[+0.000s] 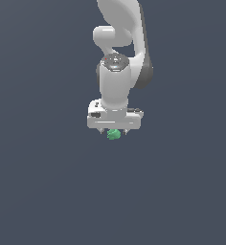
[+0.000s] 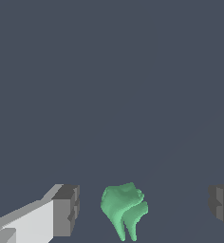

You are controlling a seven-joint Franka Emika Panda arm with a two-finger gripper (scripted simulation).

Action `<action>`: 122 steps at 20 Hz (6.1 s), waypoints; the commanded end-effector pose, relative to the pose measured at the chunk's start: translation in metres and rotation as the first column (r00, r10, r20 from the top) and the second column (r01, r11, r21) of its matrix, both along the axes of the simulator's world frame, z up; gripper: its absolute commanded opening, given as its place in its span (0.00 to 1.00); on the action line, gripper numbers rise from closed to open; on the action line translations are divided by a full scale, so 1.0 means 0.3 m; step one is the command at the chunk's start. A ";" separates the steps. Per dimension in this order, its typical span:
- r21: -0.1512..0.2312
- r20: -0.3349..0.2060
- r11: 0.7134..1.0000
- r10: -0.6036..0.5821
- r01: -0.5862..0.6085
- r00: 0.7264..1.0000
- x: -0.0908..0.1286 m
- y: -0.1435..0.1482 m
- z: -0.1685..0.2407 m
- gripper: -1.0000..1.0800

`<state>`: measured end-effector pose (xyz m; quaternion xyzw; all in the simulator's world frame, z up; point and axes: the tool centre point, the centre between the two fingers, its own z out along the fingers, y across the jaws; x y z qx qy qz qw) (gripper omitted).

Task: Pick up the object and move it to a goal position.

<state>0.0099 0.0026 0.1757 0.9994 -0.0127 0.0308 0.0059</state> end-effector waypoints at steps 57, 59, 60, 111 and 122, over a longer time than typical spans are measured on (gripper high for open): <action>0.014 -0.060 0.913 -0.407 0.408 0.912 -0.278 0.020 -0.444 0.00; 0.016 -0.054 0.913 -0.407 0.408 0.912 -0.272 0.016 -0.442 0.00; 0.018 -0.048 0.913 -0.407 0.408 0.912 -0.266 0.013 -0.440 0.00; 0.389 0.859 0.911 -0.413 0.139 0.302 0.455 -0.644 0.645 0.00; 0.407 0.906 0.912 -0.410 0.047 0.105 0.417 -0.748 0.885 0.00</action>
